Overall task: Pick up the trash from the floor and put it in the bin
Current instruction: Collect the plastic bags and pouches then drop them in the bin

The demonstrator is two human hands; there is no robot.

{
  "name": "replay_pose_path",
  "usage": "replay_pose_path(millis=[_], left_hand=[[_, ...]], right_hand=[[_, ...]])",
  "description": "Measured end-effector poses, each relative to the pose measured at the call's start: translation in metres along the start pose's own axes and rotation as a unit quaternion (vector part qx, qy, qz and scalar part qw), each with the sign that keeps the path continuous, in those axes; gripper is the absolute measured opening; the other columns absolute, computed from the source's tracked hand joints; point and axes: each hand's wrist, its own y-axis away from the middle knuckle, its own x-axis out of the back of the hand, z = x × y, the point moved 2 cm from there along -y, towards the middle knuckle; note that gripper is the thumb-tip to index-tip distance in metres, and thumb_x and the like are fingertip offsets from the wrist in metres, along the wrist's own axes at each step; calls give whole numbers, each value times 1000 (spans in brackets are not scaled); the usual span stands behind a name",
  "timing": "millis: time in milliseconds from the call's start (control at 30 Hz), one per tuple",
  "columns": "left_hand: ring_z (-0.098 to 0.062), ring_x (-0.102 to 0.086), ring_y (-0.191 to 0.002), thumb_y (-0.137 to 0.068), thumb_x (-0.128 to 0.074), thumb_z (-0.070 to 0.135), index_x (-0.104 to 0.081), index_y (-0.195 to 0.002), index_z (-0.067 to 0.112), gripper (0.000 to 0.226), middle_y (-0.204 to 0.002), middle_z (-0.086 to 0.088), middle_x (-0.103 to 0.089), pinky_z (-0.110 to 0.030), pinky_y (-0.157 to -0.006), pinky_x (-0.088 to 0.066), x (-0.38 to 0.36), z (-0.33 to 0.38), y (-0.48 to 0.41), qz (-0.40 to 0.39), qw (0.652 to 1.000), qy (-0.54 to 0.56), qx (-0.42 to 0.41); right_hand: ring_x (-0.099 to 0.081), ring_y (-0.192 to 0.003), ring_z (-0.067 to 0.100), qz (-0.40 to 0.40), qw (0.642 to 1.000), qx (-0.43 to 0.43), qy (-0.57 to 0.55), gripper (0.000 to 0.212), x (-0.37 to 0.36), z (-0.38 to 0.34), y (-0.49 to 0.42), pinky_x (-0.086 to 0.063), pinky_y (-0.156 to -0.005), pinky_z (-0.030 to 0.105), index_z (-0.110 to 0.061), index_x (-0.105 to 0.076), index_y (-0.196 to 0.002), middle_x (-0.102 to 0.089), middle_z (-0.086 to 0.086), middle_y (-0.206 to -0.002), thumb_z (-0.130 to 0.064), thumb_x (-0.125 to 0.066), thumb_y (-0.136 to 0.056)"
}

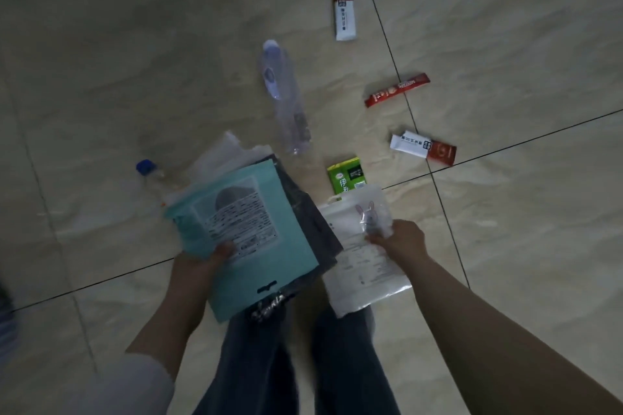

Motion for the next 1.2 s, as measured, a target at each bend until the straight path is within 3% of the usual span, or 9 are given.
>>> replay_pose_path(millis=[33, 100, 200, 333, 467, 633, 767, 1000, 1200], left_hand=[[-22, -64, -77, -83, -65, 4, -62, -102, 11, 20, -102, -10, -65, -35, -79, -51, -5, -2, -13, 3, 1000, 3, -2], [-14, -68, -65, -84, -64, 4, -64, -89, 15, 12, -92, -5, -67, -28, -62, -56, -13, -8, -40, 13, 1000, 1, -8], [1, -68, -54, -84, -63, 2, -64, -83, 22, 20, -84, 4, -67, -17, -47, -56, -22, -18, -77, 14, 1000, -9, -25], [-11, -65, -73, -83, -64, 3, -62, -100, 15, 21, -89, 1, -67, -24, -59, -52, -26, -27, -101, 16, 999, -26, -34], [-12, -63, -73, -84, -64, 4, -61, -103, 15, 22, -88, 2, -66, -23, -58, -52, -25, -27, -103, 36, 999, -4, -10], [-19, -58, -78, -84, -64, 2, -58, -114, 5, 31, -101, -9, -60, -28, -75, -45, -42, -16, -99, 84, 995, -46, 2], [-34, -59, -110, -82, -65, 12, -57, -119, -6, 41, -122, -21, -60, -41, -98, -48, -57, -11, -118, 137, 983, -117, 23], [-35, -47, -123, -83, -62, 30, -56, -126, 6, 50, -131, -23, -51, -40, -104, -42, -80, -17, -154, 160, 950, -234, 130], [-38, -34, -133, -73, -77, 22, -17, -142, 5, 94, -146, -23, -29, -43, -108, -33, -84, -20, -156, 237, 935, -155, 213]], right_hand=[[-59, -82, 25, 9, 1000, -1, -10, 42, -5, -3, -14, -40, -54, 24, 2, -68, -91, -68, 20, -101, -34, -77, -72], [-55, -100, 28, 60, 998, -11, -26, 49, -20, -8, -43, -49, -74, 31, 2, -67, -98, -60, 18, -114, -34, -81, -67], [-38, -115, 30, 136, 991, -8, 6, 48, -47, -13, -73, -47, -91, 42, -2, -63, -102, -41, 11, -127, -33, -79, -70], [-50, -106, 35, 189, 982, 20, -8, 40, -70, -2, -85, -42, -78, 37, -5, -60, -103, -55, 17, -114, -33, -73, -76], [-61, -89, 36, 124, 989, 24, -81, 36, -50, 15, -81, -36, -65, 30, -15, -49, -91, -63, 12, -87, -25, -77, -71], [-63, -85, 31, 141, 989, 30, -25, 45, 25, 31, -69, -37, -69, 29, -7, -59, -103, -70, 18, -100, -22, -82, -67], [-66, -89, 35, 127, 990, 31, 54, 34, 63, 28, -68, -34, -69, 29, -5, -70, -98, -72, 24, -95, -27, -77, -72], [-59, -78, 26, 92, 994, 44, 36, 44, 61, 3, -97, -39, -71, 29, -3, -69, -104, -71, 23, -98, -27, -81, -69], [-60, -83, 24, 87, 995, 49, -7, 48, 63, -8, -114, -50, -84, 40, -6, -67, -109, -71, 17, -99, -26, -81, -68]])
